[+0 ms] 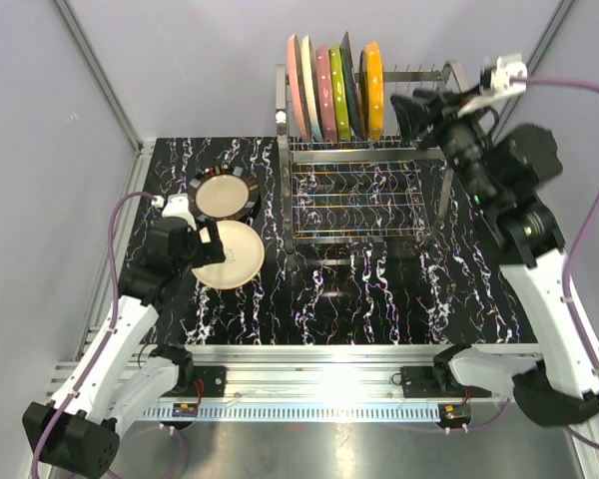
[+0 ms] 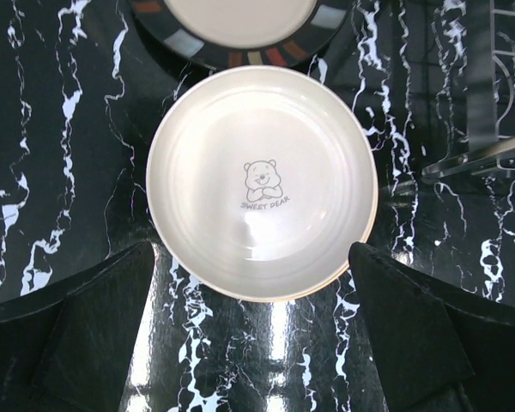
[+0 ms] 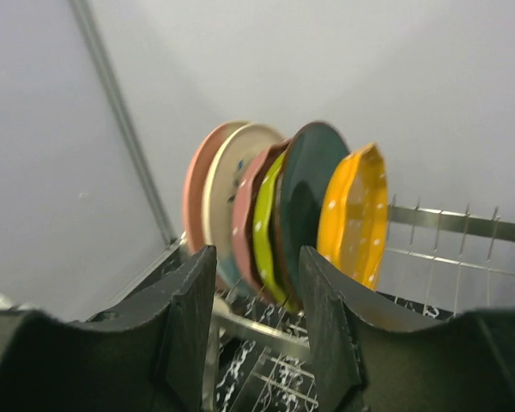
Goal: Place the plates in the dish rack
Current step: Grab a plate with the left arm
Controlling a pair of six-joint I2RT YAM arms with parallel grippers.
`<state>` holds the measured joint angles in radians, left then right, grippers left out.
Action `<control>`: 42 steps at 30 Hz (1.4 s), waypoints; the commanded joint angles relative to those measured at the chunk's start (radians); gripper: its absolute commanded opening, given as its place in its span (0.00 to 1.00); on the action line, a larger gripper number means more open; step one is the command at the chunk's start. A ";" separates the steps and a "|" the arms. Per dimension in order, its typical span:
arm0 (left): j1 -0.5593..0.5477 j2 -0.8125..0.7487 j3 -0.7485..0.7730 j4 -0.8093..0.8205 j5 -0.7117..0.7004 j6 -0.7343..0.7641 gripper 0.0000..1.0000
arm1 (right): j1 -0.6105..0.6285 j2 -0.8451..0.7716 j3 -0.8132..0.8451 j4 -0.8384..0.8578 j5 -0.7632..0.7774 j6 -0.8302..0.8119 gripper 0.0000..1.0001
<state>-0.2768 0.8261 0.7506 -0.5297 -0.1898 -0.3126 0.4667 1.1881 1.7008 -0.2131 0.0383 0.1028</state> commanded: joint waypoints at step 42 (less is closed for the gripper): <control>0.277 0.651 0.207 -0.053 0.024 -0.059 0.50 | 0.050 -0.857 -1.064 -0.108 -0.463 0.299 0.19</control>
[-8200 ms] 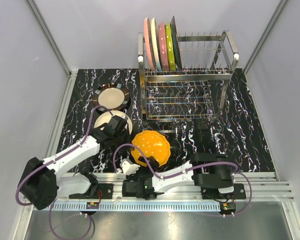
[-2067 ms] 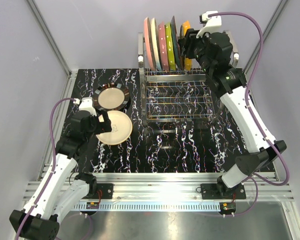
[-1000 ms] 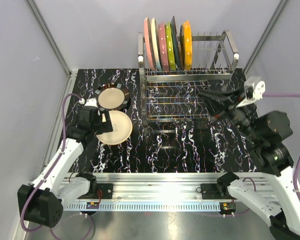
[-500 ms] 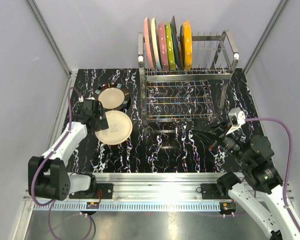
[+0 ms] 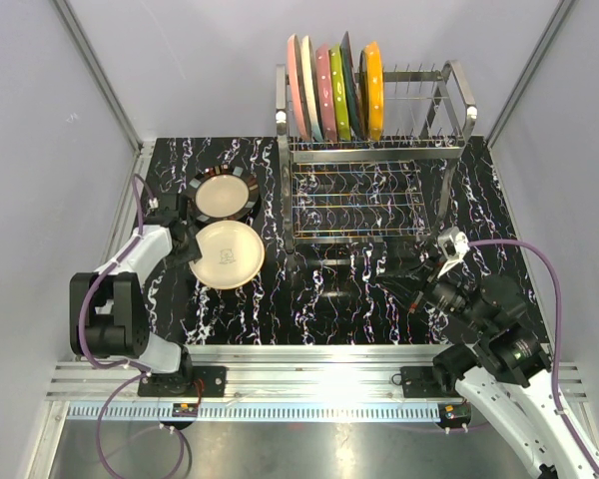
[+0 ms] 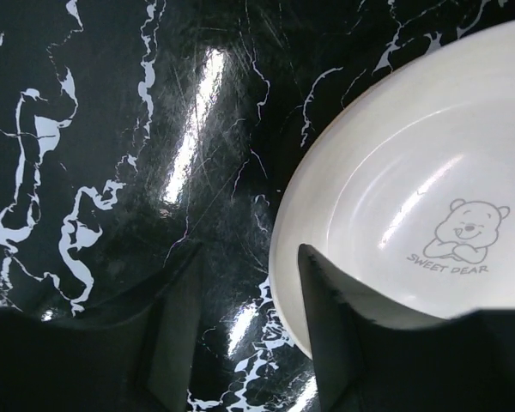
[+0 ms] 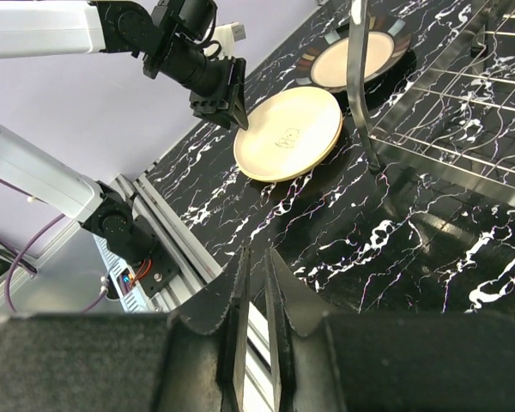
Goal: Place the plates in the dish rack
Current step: Grab a plate with the left arm
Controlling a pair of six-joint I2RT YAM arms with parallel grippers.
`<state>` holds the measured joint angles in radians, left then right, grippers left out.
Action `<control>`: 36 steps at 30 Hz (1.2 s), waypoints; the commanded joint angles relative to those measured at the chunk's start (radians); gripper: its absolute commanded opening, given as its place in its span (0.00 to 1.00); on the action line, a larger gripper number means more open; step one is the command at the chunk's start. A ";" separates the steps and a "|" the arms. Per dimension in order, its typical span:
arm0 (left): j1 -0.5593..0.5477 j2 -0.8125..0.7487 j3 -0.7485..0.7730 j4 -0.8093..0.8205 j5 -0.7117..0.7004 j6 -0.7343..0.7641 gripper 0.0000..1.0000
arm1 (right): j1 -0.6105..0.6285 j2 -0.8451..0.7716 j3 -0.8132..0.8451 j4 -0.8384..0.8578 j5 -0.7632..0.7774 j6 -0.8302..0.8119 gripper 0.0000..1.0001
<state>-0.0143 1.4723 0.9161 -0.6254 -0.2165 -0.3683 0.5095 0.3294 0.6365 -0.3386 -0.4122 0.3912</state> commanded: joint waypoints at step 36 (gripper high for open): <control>-0.004 -0.342 -0.043 0.105 0.170 0.005 0.00 | 0.018 0.174 0.109 -0.047 -0.100 -0.009 0.30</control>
<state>-0.0071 1.1584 0.8803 -0.5724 -0.0910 -0.3634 0.5114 0.4591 0.6827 -0.4110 -0.4667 0.3988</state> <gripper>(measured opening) 0.004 0.286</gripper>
